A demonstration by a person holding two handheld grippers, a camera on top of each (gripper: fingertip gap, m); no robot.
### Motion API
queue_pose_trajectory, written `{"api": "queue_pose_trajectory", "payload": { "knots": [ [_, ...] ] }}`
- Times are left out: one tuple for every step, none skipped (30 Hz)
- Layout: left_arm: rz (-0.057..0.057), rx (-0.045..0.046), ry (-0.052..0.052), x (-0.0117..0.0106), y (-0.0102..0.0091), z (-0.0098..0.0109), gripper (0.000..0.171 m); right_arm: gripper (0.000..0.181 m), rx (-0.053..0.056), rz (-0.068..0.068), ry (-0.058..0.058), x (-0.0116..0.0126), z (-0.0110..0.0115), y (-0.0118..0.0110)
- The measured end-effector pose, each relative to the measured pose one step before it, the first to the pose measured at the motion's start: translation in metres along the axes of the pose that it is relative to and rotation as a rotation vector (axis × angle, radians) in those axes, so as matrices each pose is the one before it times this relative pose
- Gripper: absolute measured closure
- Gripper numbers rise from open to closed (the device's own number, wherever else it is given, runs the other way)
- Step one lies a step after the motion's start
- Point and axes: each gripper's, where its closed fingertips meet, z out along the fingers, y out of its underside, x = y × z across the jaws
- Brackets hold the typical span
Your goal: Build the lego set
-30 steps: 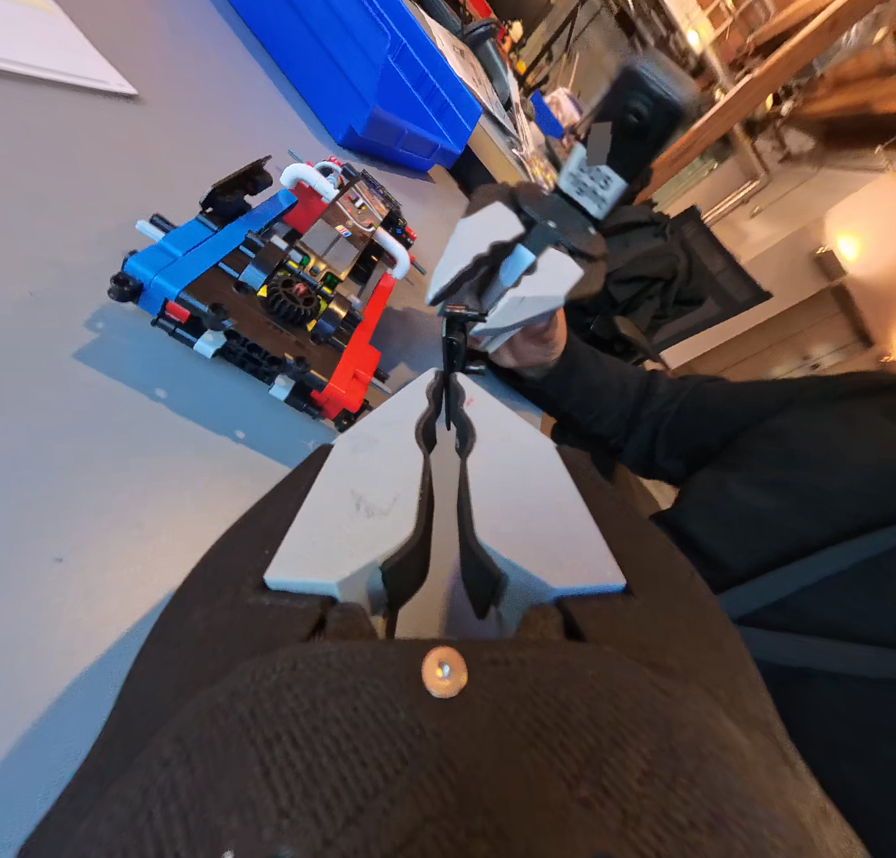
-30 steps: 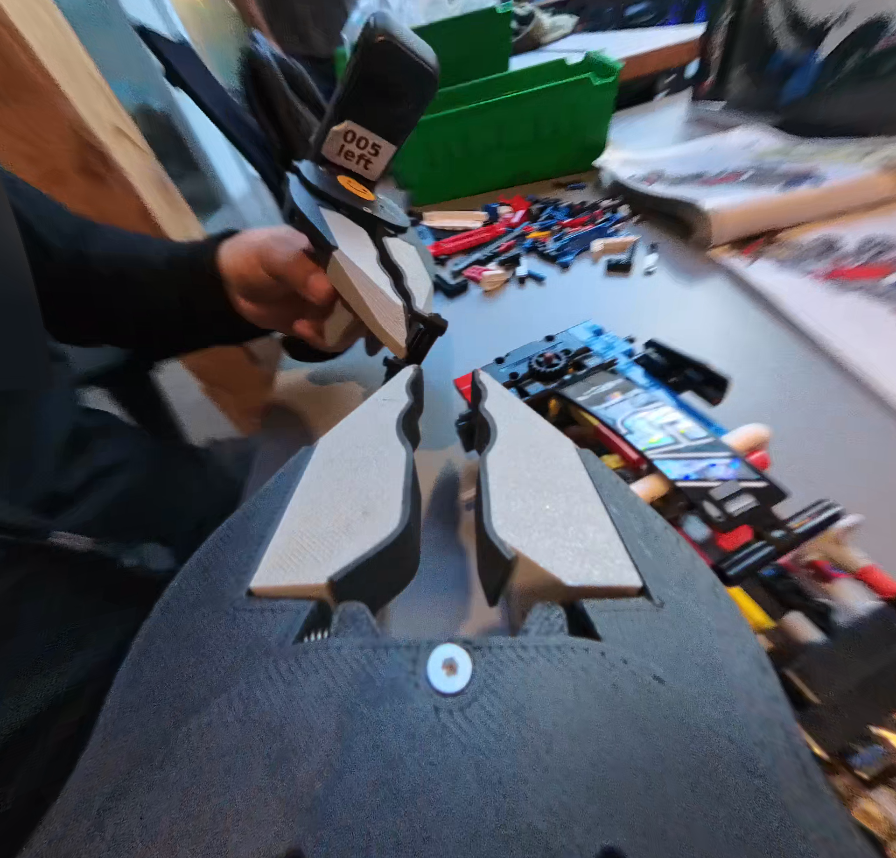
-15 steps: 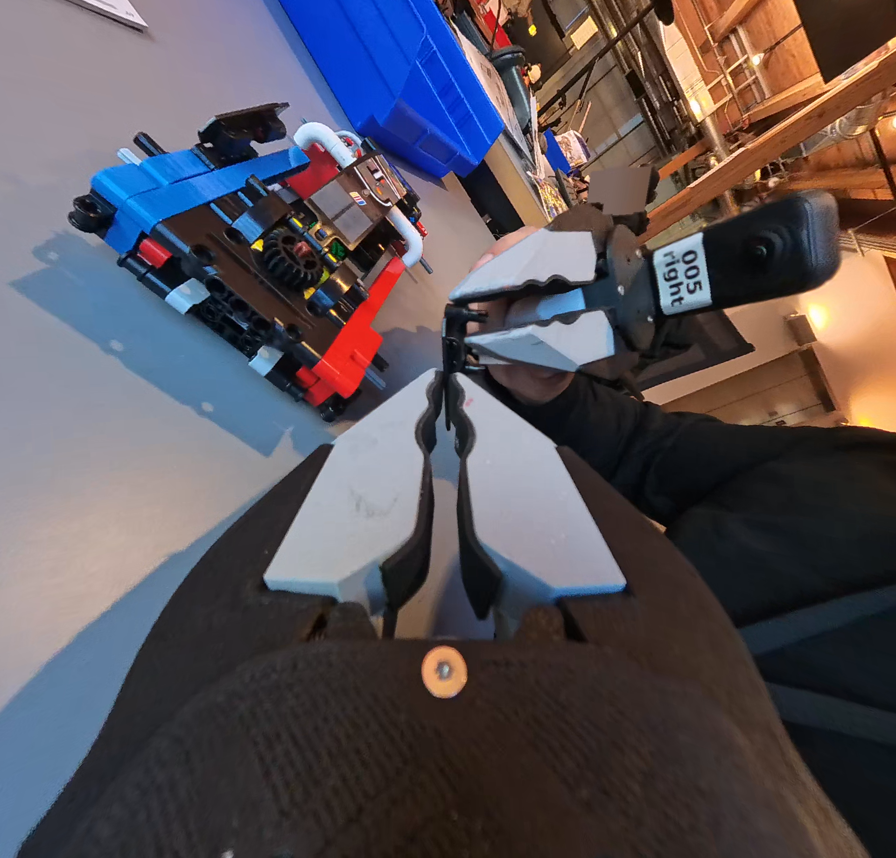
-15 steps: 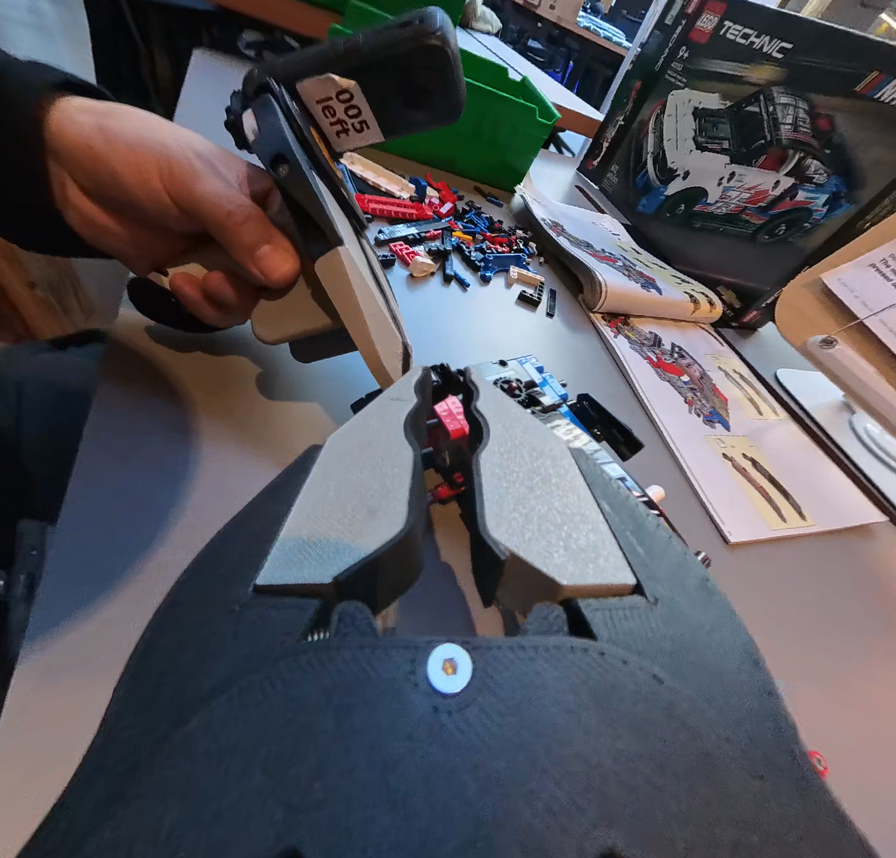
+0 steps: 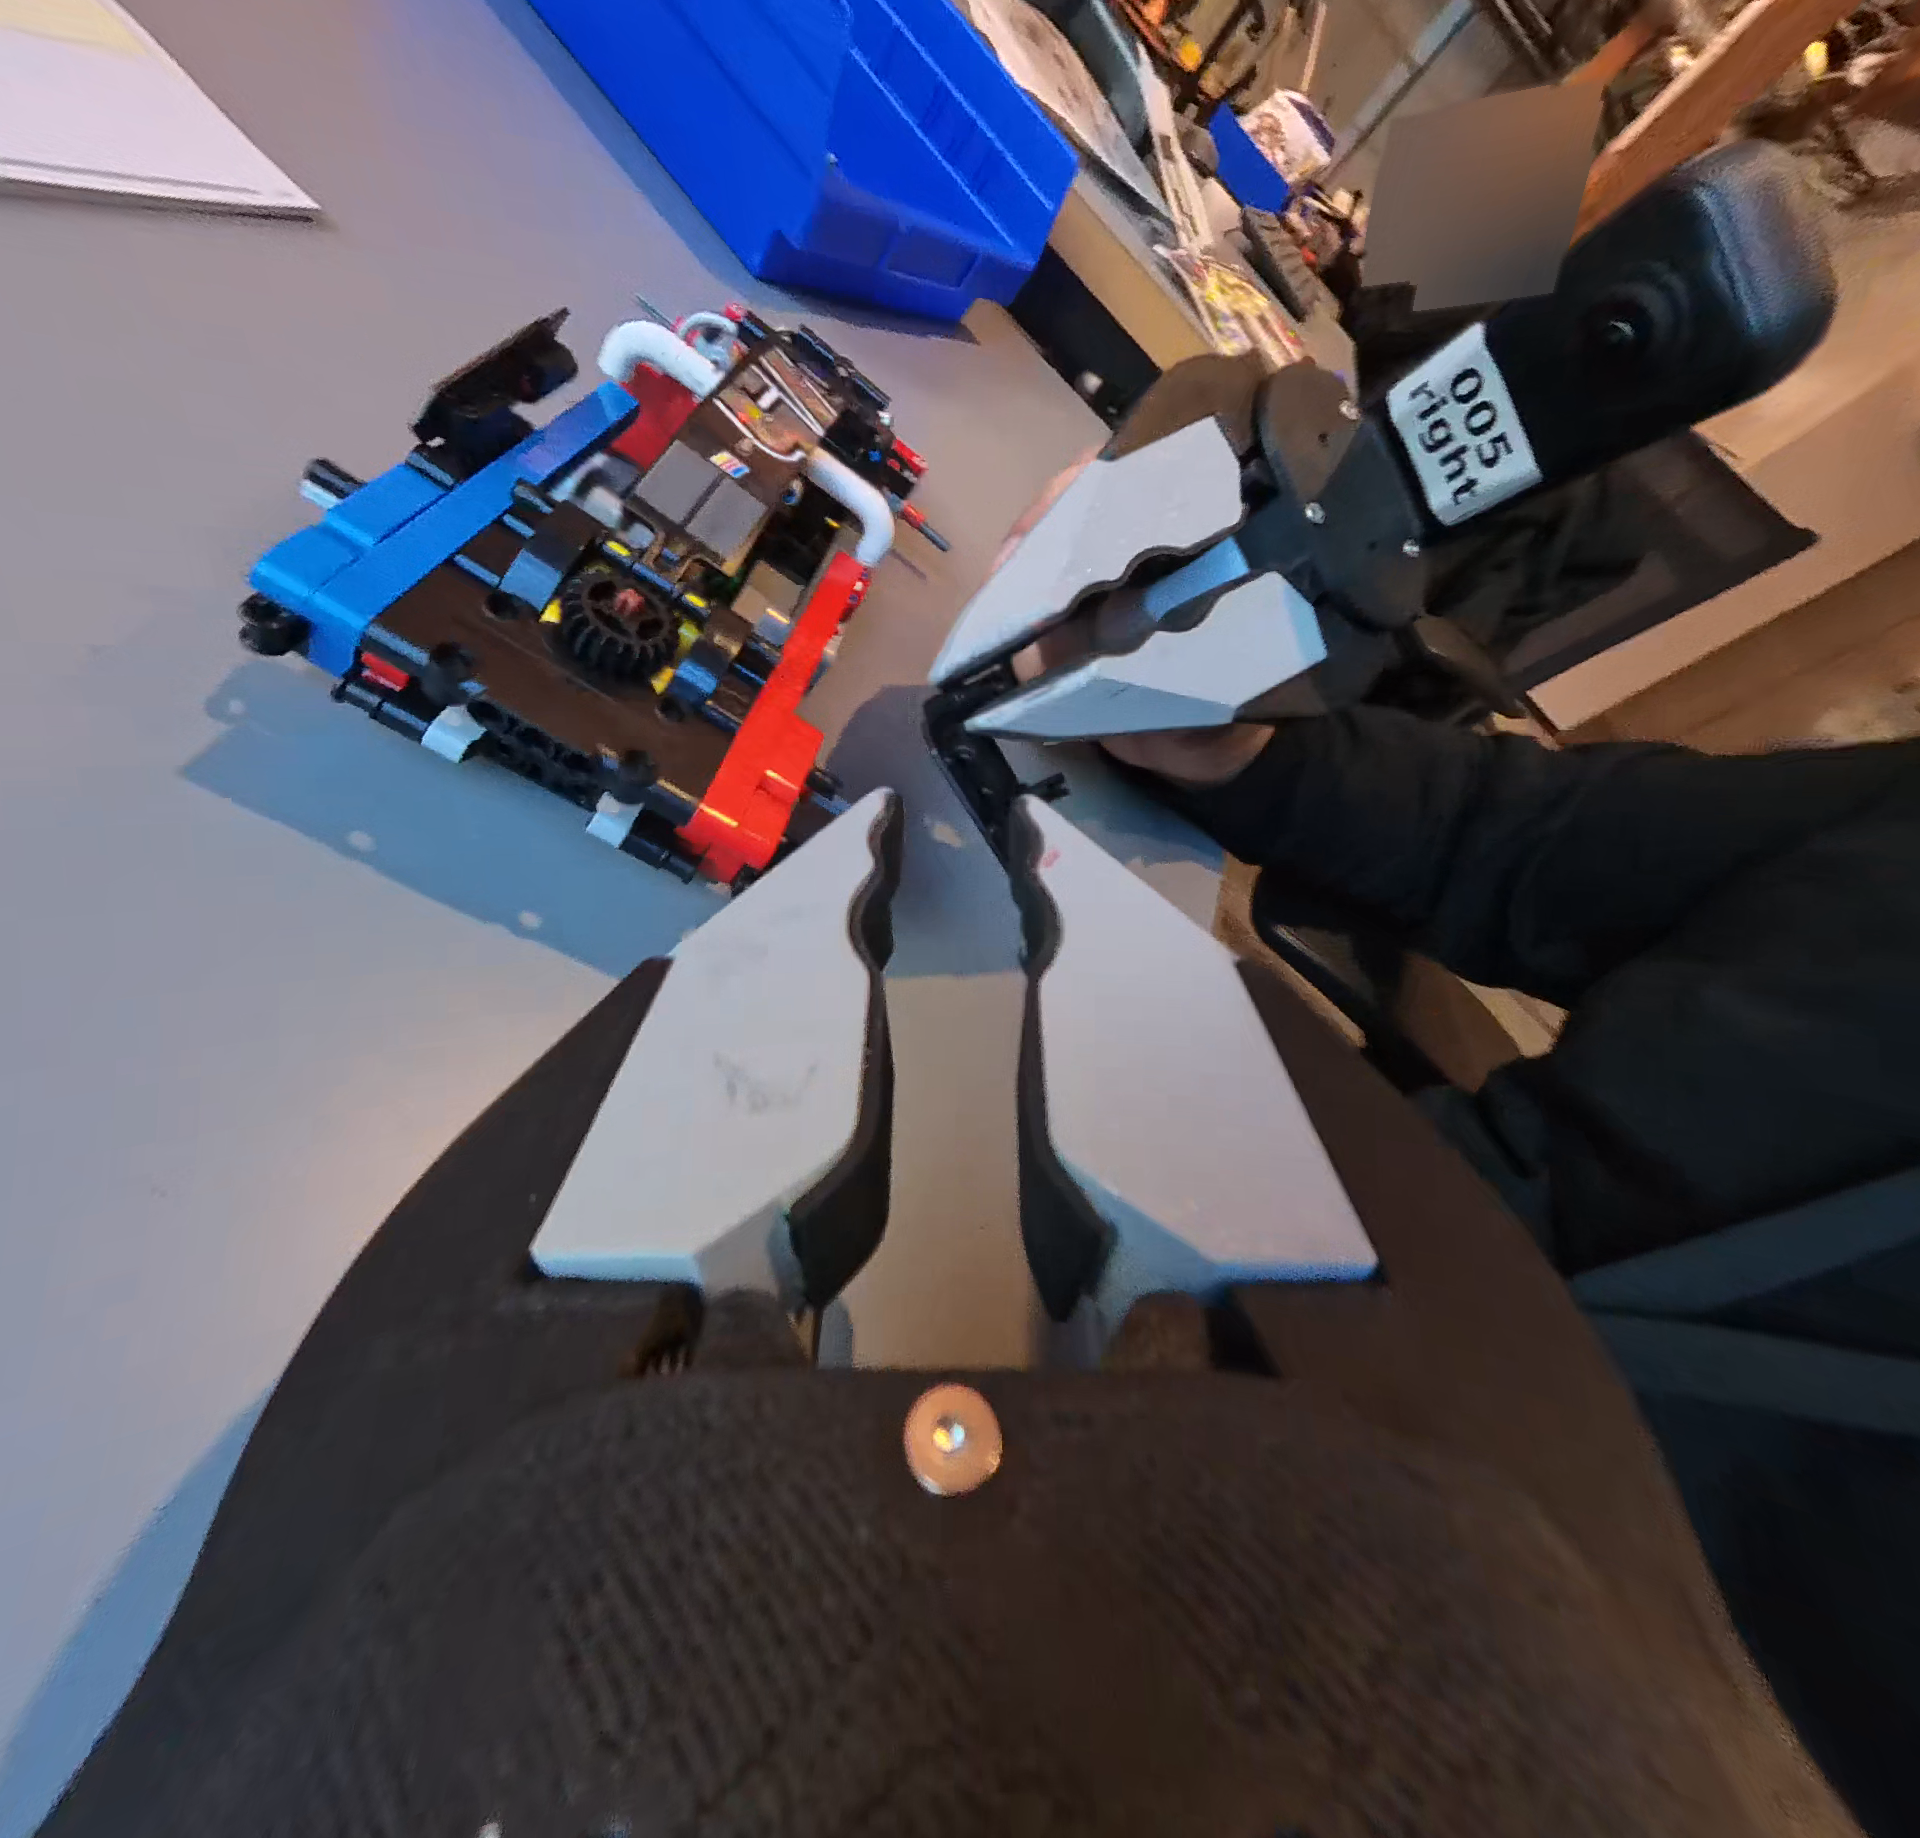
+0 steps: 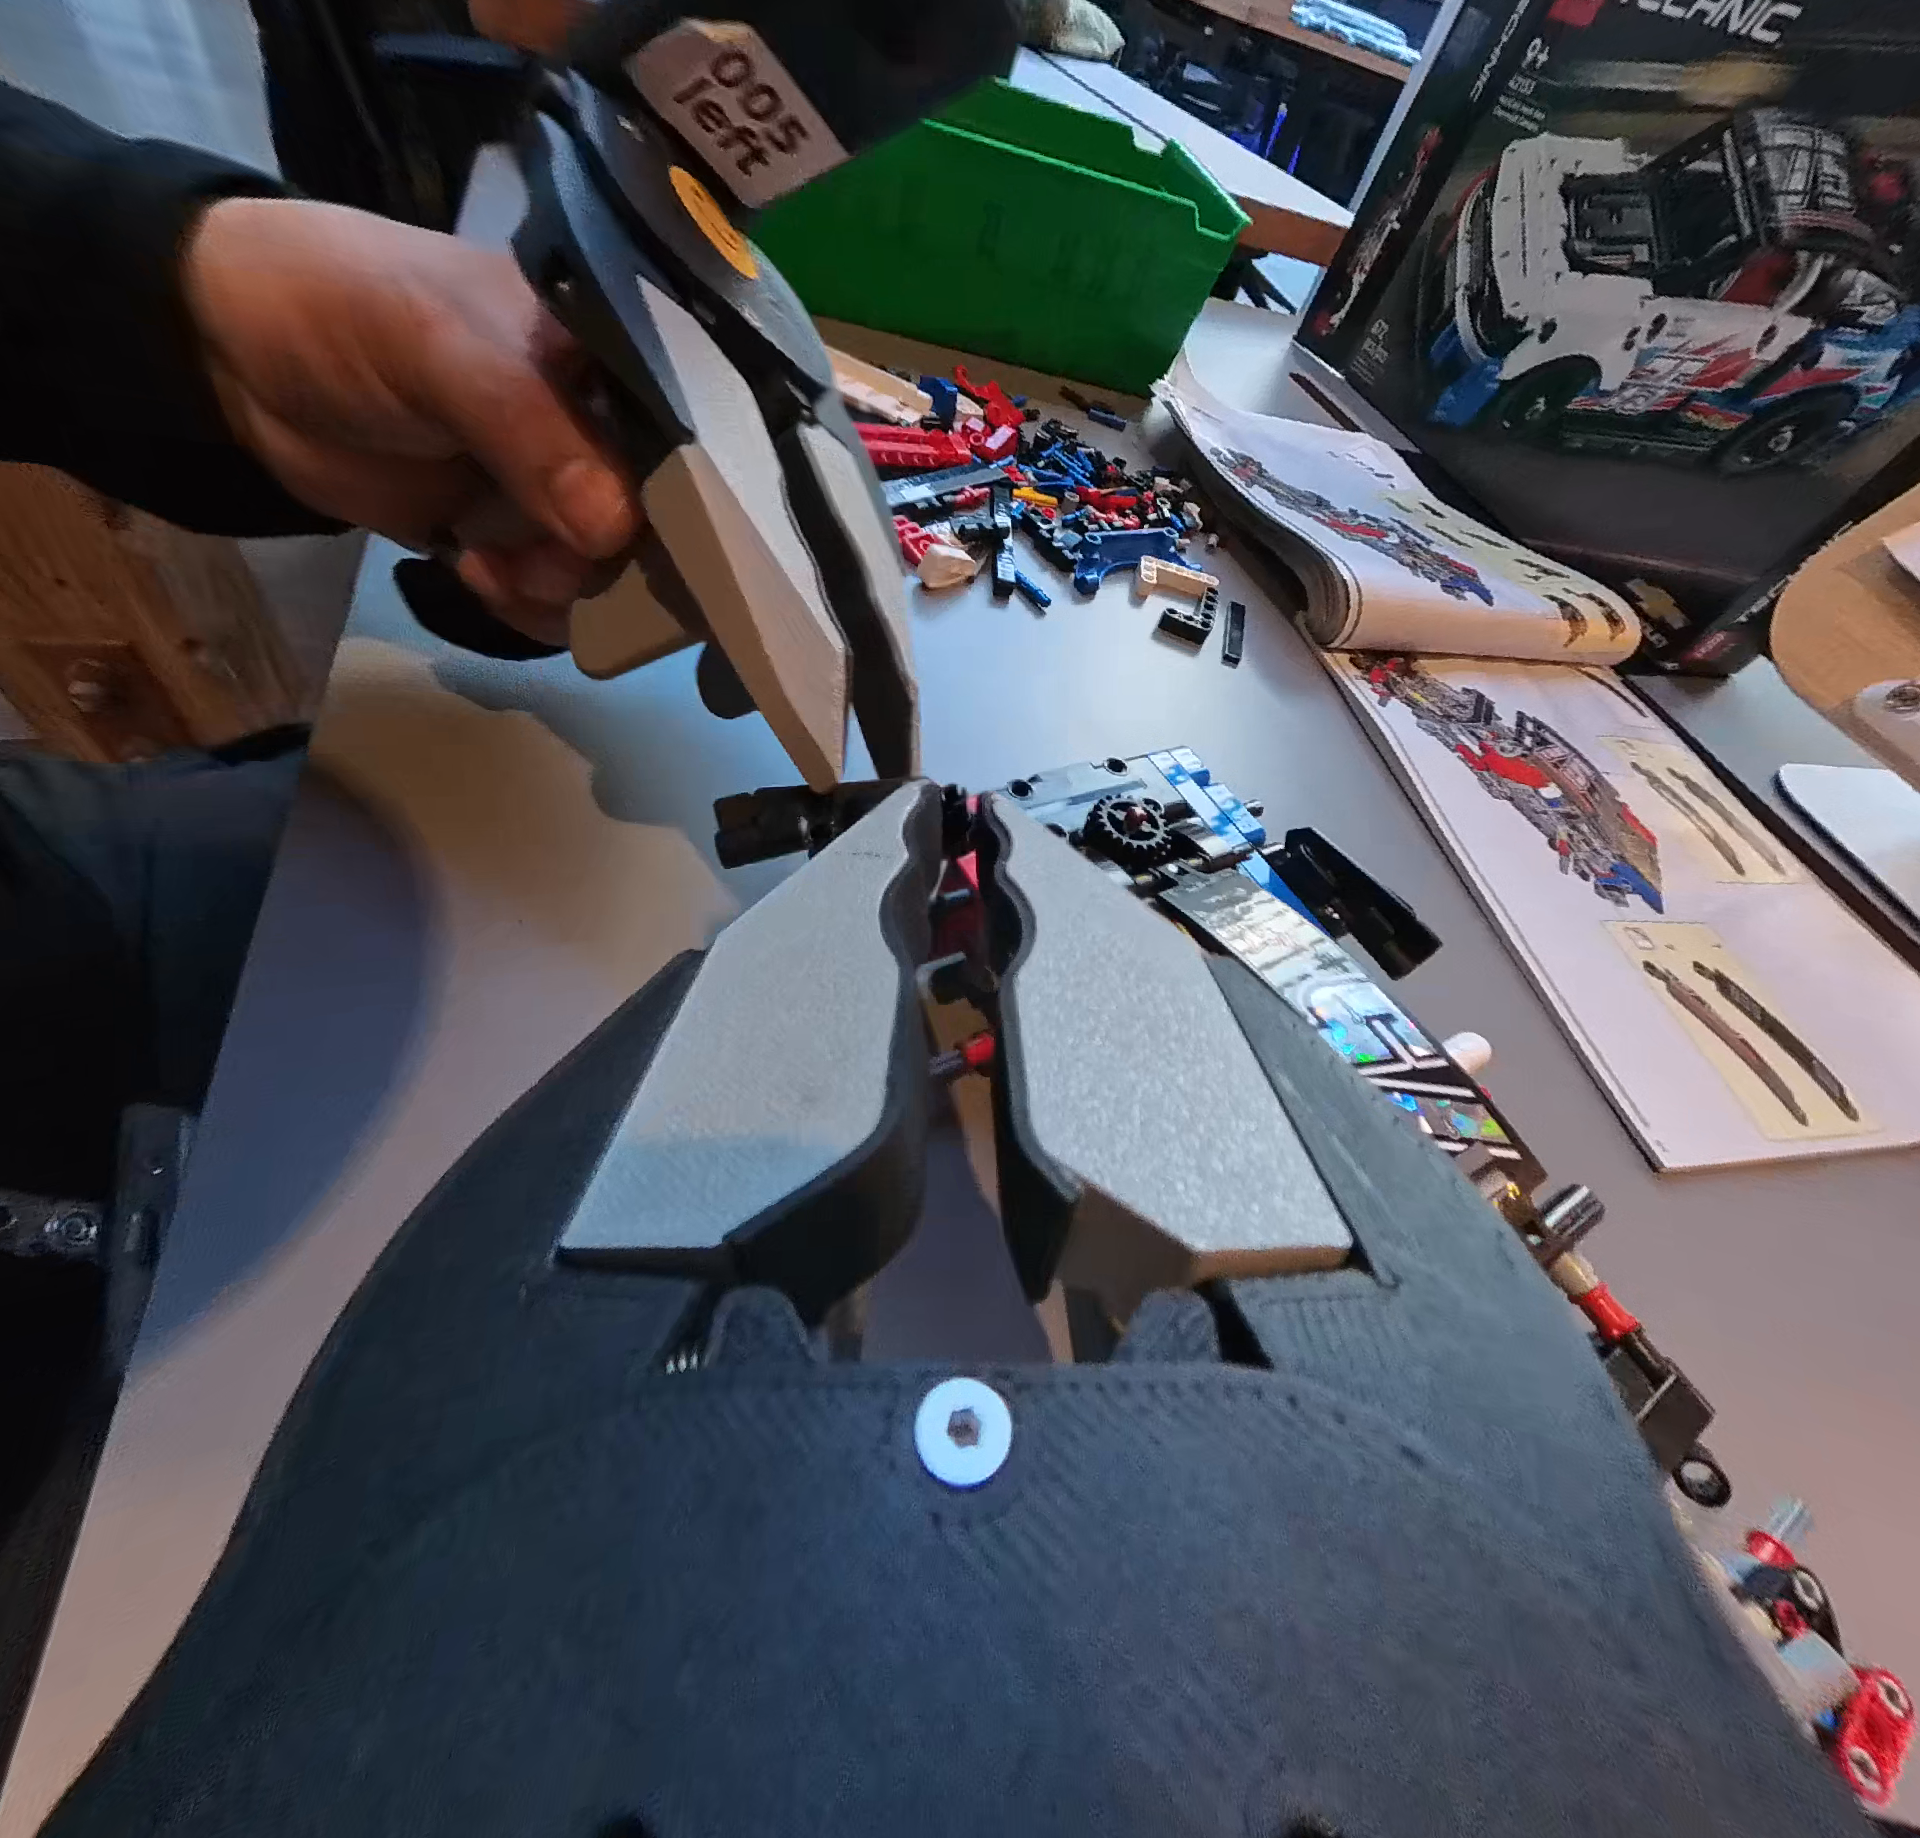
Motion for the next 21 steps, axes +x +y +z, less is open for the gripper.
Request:
{"api": "queue_pose_trajectory", "payload": {
  "knots": [
    [-0.0145, -0.02444, 0.0313, 0.00163, 0.00064, 0.00110, 0.155, 0.179, 0.0127, -0.0029, -0.0060, -0.00128, -0.00050, -0.00194],
    [-0.0231, -0.02624, 0.0410, 0.00272, 0.00172, 0.00158, 0.156, 0.179, 0.0094, -0.0029, -0.0016, -0.00067, -0.00050, -0.00147],
    [-0.0319, -0.02519, 0.0417, 0.00251, 0.00280, 0.00218, 0.156, 0.179, 0.0089, -0.0036, -0.0059, -0.00118, -0.00039, -0.00121],
    [-0.0375, -0.01962, 0.0437, 0.00272, 0.00278, 0.00284, 0.157, 0.179, 0.0088, -0.0023, -0.0120, -0.00212, -0.00011, -0.00129],
    [-0.0336, -0.00830, 0.0596, 0.00526, 0.00199, 0.00263, 0.163, 0.178, 0.0035, -0.0006, -0.0110, -0.00194, 0.00051, -0.00036],
    [-0.0310, 0.00166, 0.0294, 0.00158, 0.00069, 0.00214, 0.165, 0.178, -0.0015, 0.0011, 0.0000, -0.00016, 0.00051, 0.00056],
    [-0.0015, 0.01309, 0.0025, -0.00163, -0.00106, 0.00108, 0.165, 0.178, -0.0016, 0.0025, 0.0067, 0.00149, 0.00015, 0.00065],
    [0.0126, 0.01326, -0.0059, -0.00127, -0.00127, 0.00019, 0.166, 0.178, -0.0021, 0.0075, 0.0041, 0.00166, -0.00011, 0.00088],
    [0.0216, 0.00997, -0.0182, -0.00177, -0.00142, -0.00040, 0.166, 0.178, -0.0038, 0.0159, 0.0030, 0.00188, 0.00010, 0.00135],
    [0.0343, 0.01435, -0.0342, -0.00292, -0.00213, -0.00092, 0.167, 0.177, -0.0061, 0.0183, 0.0046, 0.00231, 0.00038, 0.00180],
    [0.0431, 0.00275, -0.0483, -0.00402, -0.00074, -0.00054, 0.167, 0.176, -0.0062, 0.0149, 0.0034, 0.00201, 0.00049, 0.00165],
    [0.0479, 0.00089, -0.0597, -0.00467, -0.00082, -0.00021, 0.167, 0.176, -0.0103, 0.0107, 0.0077, 0.00214, 0.00049, 0.00196],
    [0.0565, 0.00168, -0.0689, -0.00545, -0.00129, -0.00051, 0.167, 0.176, -0.0137, 0.0020, 0.0153, 0.00261, 0.00035, 0.00226],
    [0.0674, 0.00313, -0.0782, -0.00625, -0.00232, -0.00134, 0.167, 0.176, -0.0129, -0.0056, 0.0213, 0.00300, 0.00004, 0.00195],
    [0.0737, 0.00152, -0.0802, -0.00618, -0.00266, -0.00172, 0.168, 0.176, -0.0060, -0.0084, 0.0216, 0.00255, -0.00056, 0.00054],
    [0.0671, 0.00290, -0.0661, -0.00408, -0.00303, -0.00164, 0.168, 0.176, -0.0015, -0.0085, 0.0169, 0.00151, -0.00070, -0.00046],
    [0.0623, -0.00154, -0.0551, -0.00284, -0.00246, -0.00135, 0.168, 0.177, -0.0027, -0.0091, 0.0144, 0.00098, -0.00051, -0.00035],
    [0.0617, -0.00856, -0.0525, -0.00268, -0.00112, -0.00066, 0.167, 0.177, -0.0054, -0.0131, 0.0161, 0.00107, -0.00037, -0.00010],
    [0.0587, -0.01285, -0.0432, -0.00141, -0.00017, 0.00007, 0.168, 0.178, -0.0058, -0.0167, 0.0210, 0.00171, -0.00046, -0.00006],
    [0.0532, -0.01649, -0.0349, -0.00034, 0.00079, 0.00070, 0.168, 0.179, -0.0019, -0.0149, 0.0207, 0.00156, -0.00072, -0.00080],
    [0.0488, -0.00994, -0.0304, 0.00053, 0.00051, 0.00082, 0.167, 0.179, 0.0017, -0.0069, 0.0088, -0.00003, -0.00061, -0.00153]
  ]
}}
